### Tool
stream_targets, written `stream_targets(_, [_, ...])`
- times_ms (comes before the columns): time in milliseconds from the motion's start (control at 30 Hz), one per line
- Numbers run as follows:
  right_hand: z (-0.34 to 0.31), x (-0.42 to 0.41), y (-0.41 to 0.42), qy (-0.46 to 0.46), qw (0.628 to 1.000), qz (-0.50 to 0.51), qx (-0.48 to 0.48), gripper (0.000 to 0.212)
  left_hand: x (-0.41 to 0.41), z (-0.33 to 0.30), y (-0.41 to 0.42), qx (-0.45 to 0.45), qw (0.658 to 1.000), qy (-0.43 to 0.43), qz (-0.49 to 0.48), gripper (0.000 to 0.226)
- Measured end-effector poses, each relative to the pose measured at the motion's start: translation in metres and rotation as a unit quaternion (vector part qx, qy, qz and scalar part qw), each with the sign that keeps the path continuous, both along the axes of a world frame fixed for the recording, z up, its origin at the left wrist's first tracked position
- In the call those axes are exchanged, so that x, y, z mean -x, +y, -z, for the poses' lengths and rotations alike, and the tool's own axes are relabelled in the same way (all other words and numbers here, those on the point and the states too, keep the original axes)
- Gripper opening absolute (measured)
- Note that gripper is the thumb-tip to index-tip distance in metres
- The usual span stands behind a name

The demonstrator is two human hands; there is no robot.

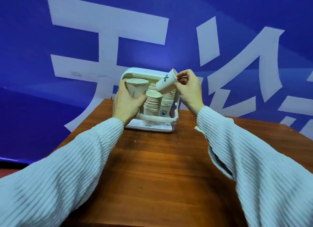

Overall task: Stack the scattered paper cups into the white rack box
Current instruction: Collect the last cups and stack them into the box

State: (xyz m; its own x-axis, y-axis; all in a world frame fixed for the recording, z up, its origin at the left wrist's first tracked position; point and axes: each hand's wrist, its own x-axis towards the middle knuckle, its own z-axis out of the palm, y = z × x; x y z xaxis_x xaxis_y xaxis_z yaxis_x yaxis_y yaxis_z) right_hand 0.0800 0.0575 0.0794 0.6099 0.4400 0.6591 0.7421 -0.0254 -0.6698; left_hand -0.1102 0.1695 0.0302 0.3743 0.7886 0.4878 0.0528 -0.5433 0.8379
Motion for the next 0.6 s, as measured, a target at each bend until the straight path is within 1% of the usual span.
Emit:
stream_targets(100, [0.001, 0.000, 0.023, -0.060, 0.996, -0.002, 0.060, 0.012, 0.000, 0.001, 0.017, 0.014, 1.000, -0.006, -0.003, 0.080])
stream_targets(200, [0.004, 0.001, 0.037, -0.107, 0.986, -0.036, 0.121, 0.019, -0.006, 0.004, 0.026, 0.024, 1.000, -0.002, 0.000, 0.084])
stream_targets(300, [0.010, 0.001, 0.043, -0.144, 0.970, -0.064, 0.186, 0.028, -0.014, 0.009, 0.030, 0.014, 1.000, -0.004, 0.005, 0.093])
stream_targets(400, [0.015, 0.000, 0.045, -0.159, 0.962, -0.076, 0.208, 0.030, -0.020, 0.008, 0.031, 0.010, 1.000, -0.015, -0.003, 0.105])
stream_targets(500, [0.025, -0.001, 0.043, -0.158, 0.952, -0.093, 0.247, 0.027, -0.025, 0.008, 0.034, -0.008, 1.000, -0.021, -0.013, 0.100])
stream_targets(600, [0.034, 0.005, 0.041, -0.179, 0.944, -0.101, 0.257, 0.025, -0.028, 0.003, 0.035, -0.046, 0.998, -0.031, -0.010, 0.083])
